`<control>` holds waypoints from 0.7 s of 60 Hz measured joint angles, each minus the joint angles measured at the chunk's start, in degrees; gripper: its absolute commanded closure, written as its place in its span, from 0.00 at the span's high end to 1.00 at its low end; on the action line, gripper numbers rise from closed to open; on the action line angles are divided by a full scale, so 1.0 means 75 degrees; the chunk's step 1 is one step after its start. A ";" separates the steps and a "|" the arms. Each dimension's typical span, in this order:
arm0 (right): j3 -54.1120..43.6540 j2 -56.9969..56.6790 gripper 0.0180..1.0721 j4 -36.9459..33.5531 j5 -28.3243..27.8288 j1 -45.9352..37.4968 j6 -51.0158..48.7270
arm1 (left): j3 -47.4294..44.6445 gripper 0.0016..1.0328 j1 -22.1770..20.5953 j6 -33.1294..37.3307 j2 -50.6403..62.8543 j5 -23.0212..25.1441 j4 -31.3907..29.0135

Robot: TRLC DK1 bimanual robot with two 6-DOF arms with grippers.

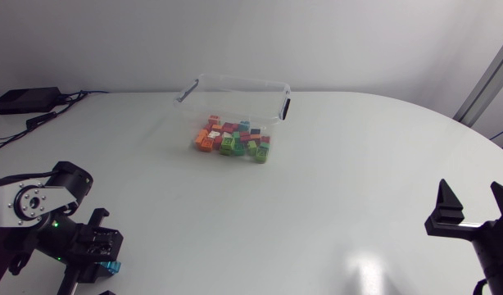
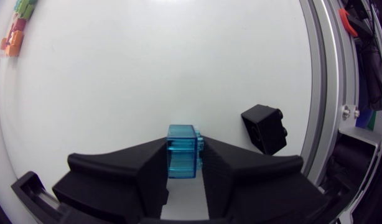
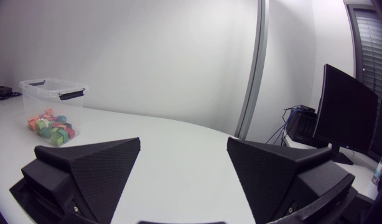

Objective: Place the duplo bricks in the container

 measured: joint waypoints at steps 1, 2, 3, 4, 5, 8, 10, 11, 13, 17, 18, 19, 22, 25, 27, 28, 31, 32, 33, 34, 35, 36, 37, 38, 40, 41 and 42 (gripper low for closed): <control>0.0000 0.0000 0.96 0.0000 0.0000 0.0003 -0.0003 | 0.0009 0.03 0.0000 -0.0003 -0.0006 0.0000 -0.0012; 0.0000 0.0000 0.96 0.0000 0.0000 0.0003 -0.0003 | 0.0017 0.03 0.0000 -0.0006 -0.0006 0.0000 -0.0023; 0.0000 0.0000 0.96 0.0000 0.0000 0.0003 0.0000 | 0.0041 0.03 0.0000 -0.0006 -0.0015 0.0000 -0.0085; 0.0000 0.0000 0.96 0.0000 0.0000 0.0003 0.0000 | 0.0067 0.03 0.0000 -0.0006 -0.0015 0.0000 -0.0154; 0.0000 0.0000 0.96 0.0000 0.0000 0.0000 0.0000 | 0.0102 0.03 0.0000 -0.0006 -0.0020 0.0000 -0.0233; 0.0000 0.0000 0.96 0.0000 0.0000 0.0003 0.0000 | 0.0256 0.03 -0.0003 -0.0093 -0.0073 0.0000 -0.0472; 0.0000 0.0000 0.96 0.0000 0.0000 0.0003 0.0000 | 0.0408 0.03 -0.0029 -0.0146 -0.0122 0.0000 -0.0621; 0.0000 0.0000 0.96 0.0000 0.0000 0.0003 0.0000 | 0.0484 0.03 -0.0052 -0.0166 -0.0149 0.0000 -0.0676; 0.0000 0.0000 0.96 0.0000 0.0000 0.0003 -0.0003 | 0.0697 0.03 -0.0137 -0.0251 -0.0201 0.0000 -0.0801; 0.0000 0.0000 0.96 0.0000 0.0000 0.0000 -0.0003 | 0.1128 0.03 -0.0370 -0.0519 -0.0268 0.0000 -0.0991; 0.0000 0.0000 0.96 0.0000 0.0000 0.0000 0.0000 | 0.1262 0.03 -0.0460 -0.0589 -0.0289 0.0009 -0.1032; 0.0000 0.0000 0.96 0.0000 0.0000 0.0003 0.0000 | 0.1341 0.03 -0.0510 -0.0632 -0.0297 0.0009 -0.1070; 0.0000 0.0000 0.96 0.0000 0.0000 0.0000 -0.0003 | 0.1734 0.03 -0.0769 -0.0956 -0.0309 0.0119 -0.1163; 0.0000 0.0000 0.96 0.0000 0.0000 0.0003 -0.0003 | 0.2069 0.03 -0.1017 -0.1227 -0.0306 0.0271 -0.1218; 0.0000 0.0000 0.96 0.0000 0.0000 0.0003 0.0000 | 0.2311 0.03 -0.1212 -0.1475 -0.0300 0.0341 -0.1236; 0.0000 0.0000 0.96 0.0000 0.0000 0.0000 -0.0003 | 0.2422 0.03 -0.1297 -0.1600 -0.0291 0.0358 -0.1241; 0.0000 0.0000 0.96 0.0000 0.0000 0.0003 0.0000 | 0.2865 0.03 -0.1591 -0.2066 -0.0146 0.0519 -0.1276; 0.0000 0.0000 0.96 0.0000 0.0000 0.0003 -0.0003 | 0.2993 0.03 -0.1661 -0.2200 -0.0082 0.0562 -0.1271; 0.0000 0.0000 0.96 0.0000 0.0000 0.0003 0.0000 | 0.3206 0.03 -0.1763 -0.2396 0.0050 0.0635 -0.1274; 0.0000 0.0000 0.96 0.0000 0.0000 0.0003 0.0000 | 0.3351 0.03 -0.1833 -0.2524 0.0143 0.0676 -0.1274; 0.0000 0.0000 0.96 0.0000 0.0000 0.0003 -0.0003 | 0.3523 0.03 -0.1918 -0.2684 0.0268 0.0697 -0.1262; 0.0000 0.0000 0.96 0.0000 0.0000 0.0000 -0.0003 | 0.3660 0.03 -0.1973 -0.2815 0.0373 0.0702 -0.1236; 0.0000 0.0000 0.96 0.0000 0.0000 0.0003 0.0000 | 0.3818 0.03 -0.2046 -0.2990 0.0510 0.0726 -0.1183; 0.0000 0.0000 0.96 0.0000 0.0000 0.0003 -0.0003 | 0.3908 0.03 -0.2087 -0.3080 0.0589 0.0729 -0.1134; 0.0000 0.0000 0.96 0.0000 0.0000 0.0003 -0.0003 | 0.4191 0.03 -0.2209 -0.3424 0.0877 0.0758 -0.0959; 0.0000 0.0000 0.96 0.0000 0.0000 0.0003 0.0000 | 0.4310 0.03 -0.2259 -0.3564 0.1003 0.0778 -0.0883; 0.0000 0.0000 0.96 0.0000 0.0000 0.0000 -0.0003 | 0.4412 0.03 -0.2302 -0.3678 0.1113 0.0787 -0.0810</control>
